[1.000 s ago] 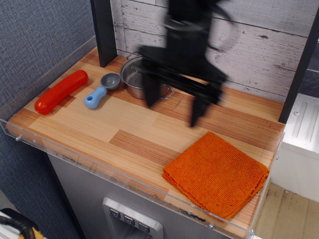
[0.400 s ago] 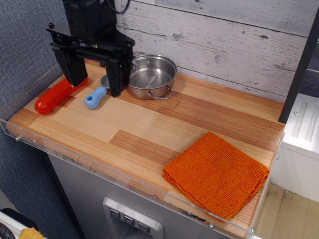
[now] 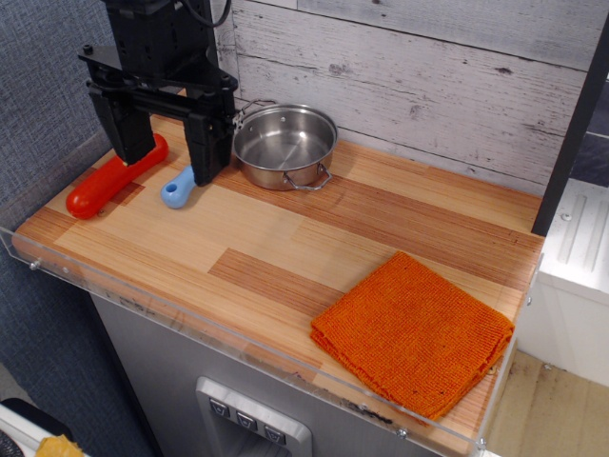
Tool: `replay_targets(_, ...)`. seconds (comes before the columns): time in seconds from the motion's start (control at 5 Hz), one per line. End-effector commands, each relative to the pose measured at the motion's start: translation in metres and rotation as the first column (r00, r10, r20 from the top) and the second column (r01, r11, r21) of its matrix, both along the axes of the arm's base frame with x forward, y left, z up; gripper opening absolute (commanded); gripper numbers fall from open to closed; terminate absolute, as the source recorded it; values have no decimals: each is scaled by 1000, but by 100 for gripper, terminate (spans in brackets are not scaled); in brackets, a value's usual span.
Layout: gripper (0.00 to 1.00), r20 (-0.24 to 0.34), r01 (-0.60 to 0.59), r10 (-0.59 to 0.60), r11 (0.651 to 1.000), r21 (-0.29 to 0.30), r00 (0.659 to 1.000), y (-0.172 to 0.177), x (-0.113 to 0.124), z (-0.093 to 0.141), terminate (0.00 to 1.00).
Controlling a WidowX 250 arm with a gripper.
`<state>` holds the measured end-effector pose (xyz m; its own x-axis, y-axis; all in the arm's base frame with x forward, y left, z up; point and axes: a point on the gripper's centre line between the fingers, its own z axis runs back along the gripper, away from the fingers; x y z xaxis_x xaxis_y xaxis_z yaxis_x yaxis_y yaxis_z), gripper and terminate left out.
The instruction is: Place the cloth to the lower right edge of the table.
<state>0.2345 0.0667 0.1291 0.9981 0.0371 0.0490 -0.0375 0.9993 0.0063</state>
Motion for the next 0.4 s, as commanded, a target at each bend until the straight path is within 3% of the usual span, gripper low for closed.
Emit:
replay_targets(0.0,100,47,62,-64,997,42,997,0,-1,8,0)
replay_targets(0.2,100,47,62,-64,997,42,997,0,-1,8,100)
